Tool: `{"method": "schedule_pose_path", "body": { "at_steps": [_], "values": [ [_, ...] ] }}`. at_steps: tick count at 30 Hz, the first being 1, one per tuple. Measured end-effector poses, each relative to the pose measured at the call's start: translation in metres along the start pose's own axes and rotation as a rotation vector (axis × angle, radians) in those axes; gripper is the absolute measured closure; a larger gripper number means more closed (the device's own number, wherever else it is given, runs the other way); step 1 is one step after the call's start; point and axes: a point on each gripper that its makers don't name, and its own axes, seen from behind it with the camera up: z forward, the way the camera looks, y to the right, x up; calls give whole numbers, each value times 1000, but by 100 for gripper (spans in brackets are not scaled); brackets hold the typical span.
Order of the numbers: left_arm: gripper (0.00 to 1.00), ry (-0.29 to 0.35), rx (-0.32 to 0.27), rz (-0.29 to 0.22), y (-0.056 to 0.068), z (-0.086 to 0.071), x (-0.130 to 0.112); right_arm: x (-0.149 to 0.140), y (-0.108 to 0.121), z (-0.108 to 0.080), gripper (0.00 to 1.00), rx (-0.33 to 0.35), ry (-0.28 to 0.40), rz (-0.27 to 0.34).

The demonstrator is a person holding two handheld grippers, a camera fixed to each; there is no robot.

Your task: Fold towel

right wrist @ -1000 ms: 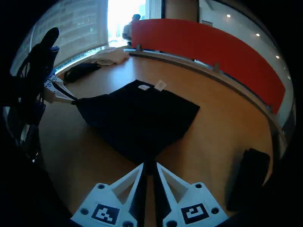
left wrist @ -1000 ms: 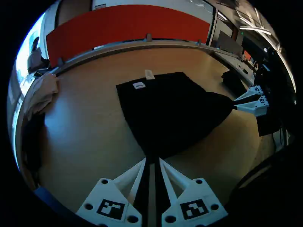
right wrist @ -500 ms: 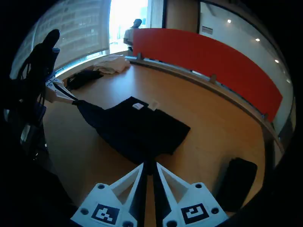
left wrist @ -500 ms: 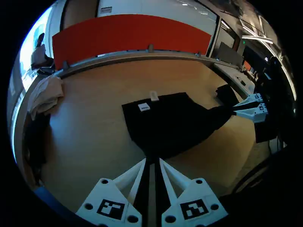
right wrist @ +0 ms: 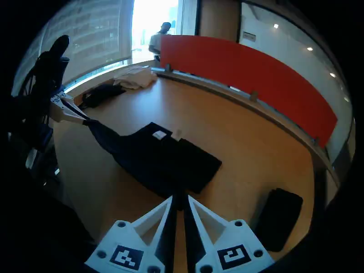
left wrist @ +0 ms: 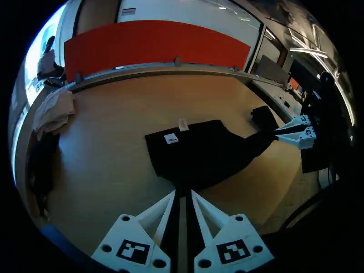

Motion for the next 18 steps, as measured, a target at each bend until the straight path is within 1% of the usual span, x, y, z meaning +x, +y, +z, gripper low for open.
{"method": "schedule_pose_path", "body": {
  "at_steps": [5, 11, 18],
  "values": [
    [91, 9, 4, 0, -3, 3, 4, 2, 2, 3, 90, 0, -1, -5],
    [91, 27, 9, -7, -8, 9, 17, 8, 8, 10, 90, -2, -1, -20],
    [91, 48, 21, -8, -18, 25, 31, 14, 21, 27, 90, -8, -8, -27]
  ]
}}
